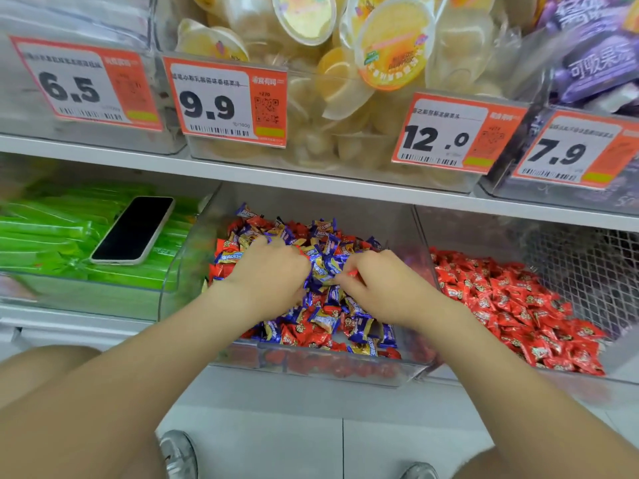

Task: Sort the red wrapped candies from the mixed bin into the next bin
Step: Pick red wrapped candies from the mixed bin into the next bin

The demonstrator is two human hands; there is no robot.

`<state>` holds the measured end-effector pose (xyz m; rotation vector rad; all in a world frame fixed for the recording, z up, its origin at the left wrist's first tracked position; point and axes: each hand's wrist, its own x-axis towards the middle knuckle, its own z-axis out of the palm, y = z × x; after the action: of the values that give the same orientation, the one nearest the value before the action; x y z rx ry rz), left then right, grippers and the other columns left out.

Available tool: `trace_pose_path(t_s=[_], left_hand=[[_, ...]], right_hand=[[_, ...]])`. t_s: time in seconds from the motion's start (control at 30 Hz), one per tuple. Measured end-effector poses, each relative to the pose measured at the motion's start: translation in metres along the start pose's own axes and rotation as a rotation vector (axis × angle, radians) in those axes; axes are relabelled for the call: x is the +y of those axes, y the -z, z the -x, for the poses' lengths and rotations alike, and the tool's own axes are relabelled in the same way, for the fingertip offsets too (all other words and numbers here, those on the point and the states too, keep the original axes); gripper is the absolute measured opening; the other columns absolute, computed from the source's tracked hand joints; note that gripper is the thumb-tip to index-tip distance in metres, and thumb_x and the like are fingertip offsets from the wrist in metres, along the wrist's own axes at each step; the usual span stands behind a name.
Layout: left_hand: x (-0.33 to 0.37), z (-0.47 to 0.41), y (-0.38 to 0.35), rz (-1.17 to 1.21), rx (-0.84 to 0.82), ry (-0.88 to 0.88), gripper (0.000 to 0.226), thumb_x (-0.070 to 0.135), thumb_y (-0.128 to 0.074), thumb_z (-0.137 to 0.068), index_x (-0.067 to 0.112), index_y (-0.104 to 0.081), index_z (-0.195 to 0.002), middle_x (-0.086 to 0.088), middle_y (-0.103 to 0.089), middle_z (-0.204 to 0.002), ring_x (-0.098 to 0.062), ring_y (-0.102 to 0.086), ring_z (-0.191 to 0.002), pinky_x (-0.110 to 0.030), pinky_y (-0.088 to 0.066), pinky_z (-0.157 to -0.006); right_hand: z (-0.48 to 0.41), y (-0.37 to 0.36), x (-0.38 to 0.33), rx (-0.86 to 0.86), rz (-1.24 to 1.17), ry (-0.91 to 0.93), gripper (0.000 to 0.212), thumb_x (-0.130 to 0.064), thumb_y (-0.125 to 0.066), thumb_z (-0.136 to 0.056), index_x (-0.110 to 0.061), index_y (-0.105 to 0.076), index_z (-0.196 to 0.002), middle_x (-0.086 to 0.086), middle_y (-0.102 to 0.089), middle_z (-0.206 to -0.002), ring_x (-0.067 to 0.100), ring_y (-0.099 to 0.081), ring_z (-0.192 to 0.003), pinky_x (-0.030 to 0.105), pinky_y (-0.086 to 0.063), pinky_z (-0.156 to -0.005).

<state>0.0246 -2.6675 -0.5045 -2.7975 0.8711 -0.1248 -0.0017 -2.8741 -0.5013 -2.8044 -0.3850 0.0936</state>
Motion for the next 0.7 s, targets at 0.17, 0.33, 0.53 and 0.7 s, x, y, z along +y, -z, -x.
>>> trace_pose_path(t_s=[0.17, 0.33, 0.53, 0.7], left_hand=[[0.005, -0.001, 0.004, 0.140, 0.016, -0.049, 0.014, 0.023, -0.070, -0.093, 0.031, -0.064, -0.104, 0.012, -0.054, -0.094, -0.018, -0.059, -0.103, -0.039, -0.043, -0.091], [0.002, 0.009, 0.002, 0.307, -0.286, -0.147, 0.052, 0.067, -0.080, -0.076, 0.036, -0.073, -0.117, 0.015, -0.055, -0.095, -0.010, -0.053, -0.093, -0.037, -0.039, -0.083], [0.002, 0.001, 0.002, 0.252, -0.299, -0.223, 0.038, 0.055, -0.086, -0.076, 0.030, -0.078, -0.103, 0.018, -0.052, -0.079, -0.010, -0.050, -0.081, -0.037, -0.036, -0.088], [-0.004, 0.005, 0.003, 0.421, -0.287, -0.174, 0.018, 0.036, -0.067, -0.089, 0.024, -0.065, -0.076, 0.011, -0.055, -0.070, -0.009, -0.052, -0.068, -0.035, -0.042, -0.069]], right_hand=[[0.001, -0.012, -0.012, -0.157, 0.034, 0.074, 0.037, -0.005, -0.047, -0.094, -0.020, -0.075, -0.111, -0.003, -0.067, -0.088, 0.019, -0.059, -0.083, 0.033, -0.052, -0.075], [-0.002, -0.019, -0.010, -0.230, 0.224, 0.128, 0.039, -0.014, -0.072, -0.087, -0.034, -0.072, -0.120, -0.009, -0.054, -0.083, 0.025, -0.059, -0.086, 0.033, -0.042, -0.056], [-0.010, -0.008, -0.007, -0.149, 0.186, 0.132, 0.017, -0.036, -0.082, -0.084, -0.029, -0.079, -0.099, -0.015, -0.057, -0.069, 0.015, -0.061, -0.080, 0.032, -0.048, -0.067], [-0.004, 0.006, 0.002, -0.118, -0.009, 0.009, 0.019, -0.030, -0.069, -0.086, -0.016, -0.059, -0.078, 0.000, -0.059, -0.065, 0.018, -0.055, -0.064, 0.036, -0.043, -0.059]])
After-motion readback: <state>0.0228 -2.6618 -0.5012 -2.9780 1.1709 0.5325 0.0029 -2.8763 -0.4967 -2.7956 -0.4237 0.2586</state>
